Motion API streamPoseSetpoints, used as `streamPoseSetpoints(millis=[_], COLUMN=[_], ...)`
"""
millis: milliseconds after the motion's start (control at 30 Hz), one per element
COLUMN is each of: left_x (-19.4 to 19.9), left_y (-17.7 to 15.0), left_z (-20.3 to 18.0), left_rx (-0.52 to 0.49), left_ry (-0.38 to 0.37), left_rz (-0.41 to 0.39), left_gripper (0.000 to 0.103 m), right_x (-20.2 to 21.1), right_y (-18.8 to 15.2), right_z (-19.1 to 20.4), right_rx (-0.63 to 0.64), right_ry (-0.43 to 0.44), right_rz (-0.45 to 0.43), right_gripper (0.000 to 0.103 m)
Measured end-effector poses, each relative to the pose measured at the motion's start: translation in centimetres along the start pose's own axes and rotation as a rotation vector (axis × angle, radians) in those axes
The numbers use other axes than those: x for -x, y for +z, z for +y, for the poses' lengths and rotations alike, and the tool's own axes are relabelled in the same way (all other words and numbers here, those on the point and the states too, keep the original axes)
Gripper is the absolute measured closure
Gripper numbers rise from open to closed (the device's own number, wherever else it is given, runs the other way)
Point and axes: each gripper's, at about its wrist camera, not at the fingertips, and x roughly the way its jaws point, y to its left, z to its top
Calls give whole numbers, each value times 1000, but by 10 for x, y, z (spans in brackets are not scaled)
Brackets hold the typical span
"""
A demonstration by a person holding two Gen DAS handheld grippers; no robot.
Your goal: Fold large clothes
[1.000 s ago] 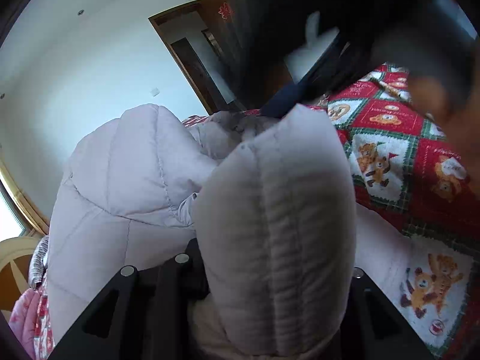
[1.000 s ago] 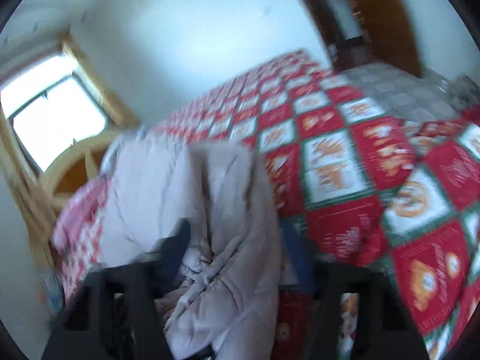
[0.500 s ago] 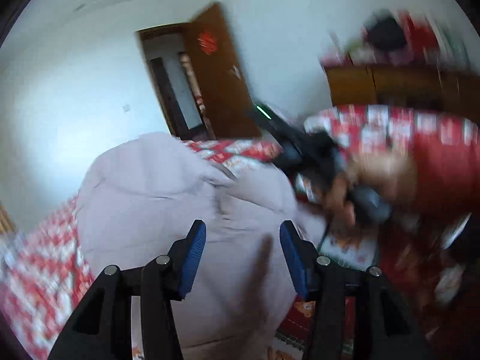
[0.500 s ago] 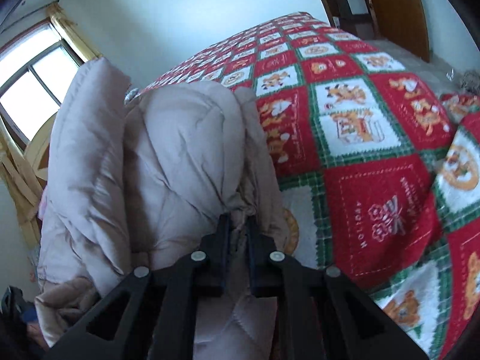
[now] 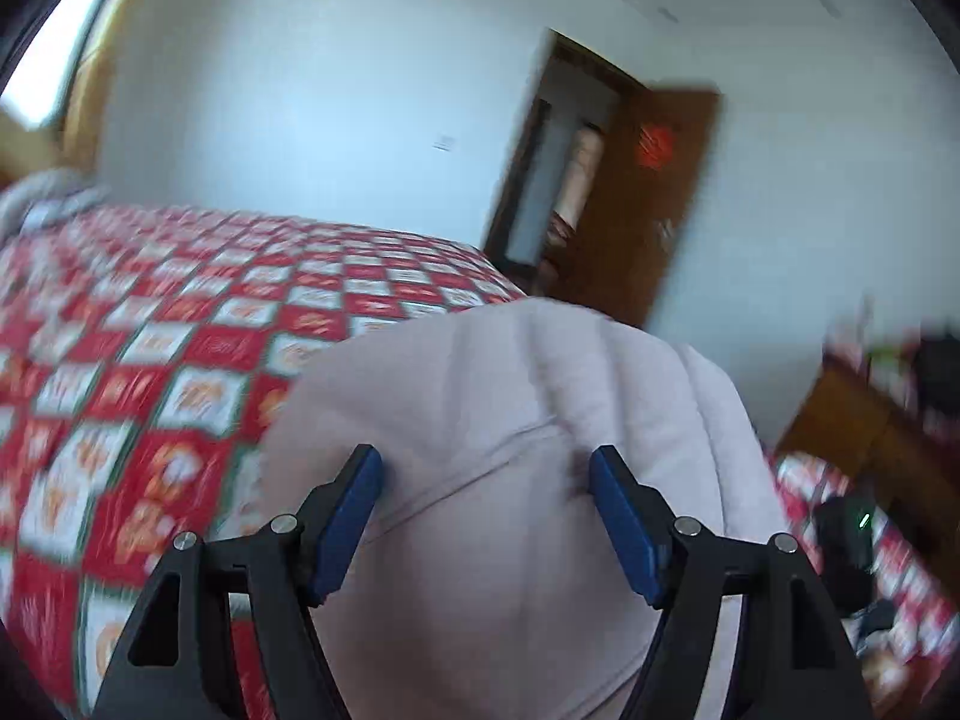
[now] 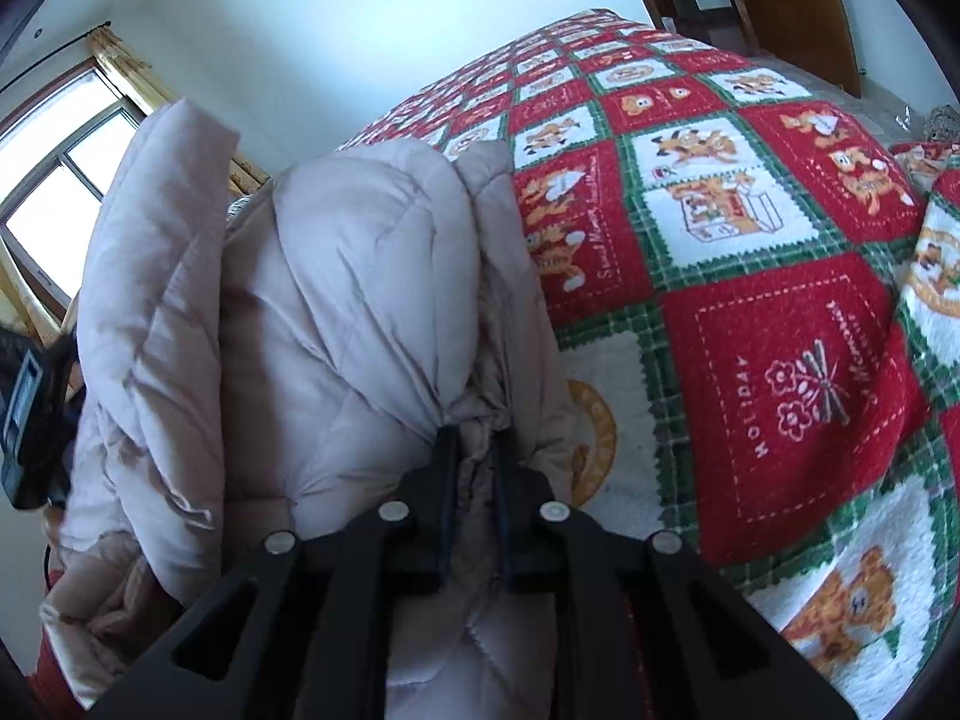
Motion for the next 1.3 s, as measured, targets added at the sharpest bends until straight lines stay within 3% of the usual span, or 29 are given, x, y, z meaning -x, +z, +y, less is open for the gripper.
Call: streamPoseSetpoints(millis=[200, 300, 433, 867, 967, 1033, 1167, 1300], left_x=[-28, -48, -65, -97, -95, -94, -95, -93], left_y=[-6, -25, -33, -62, -65, -67, -67, -68], left_z=[-87, -103, -99, -96, -98, -100, -100, -103], left_rx=[-452, -560, -532, -530, -547, -561, -569, -585], left_ry=[-13, -41, -66, -27, -9, 5, 8, 26], left_rz=[101, 195, 228, 312, 311, 305, 304, 295], left_gripper=[31, 31, 31, 30, 30, 30, 30, 30], right_x=[-2, -2, -1, 9, 25, 48, 107, 89], right_y=[0, -1, -2, -6, -1, 4, 17, 17], right_z=[-5, -5, -16, -26, -12, -2, 22, 51], right_rx=[-8, -7, -71, -151, -64, -16, 40, 111], right_ry=[15, 15, 64, 73, -29, -96, -51, 0], right_rz=[1, -3, -3, -9, 1, -22, -175, -80], right_gripper=[91, 91, 91, 94, 91, 83, 82, 81])
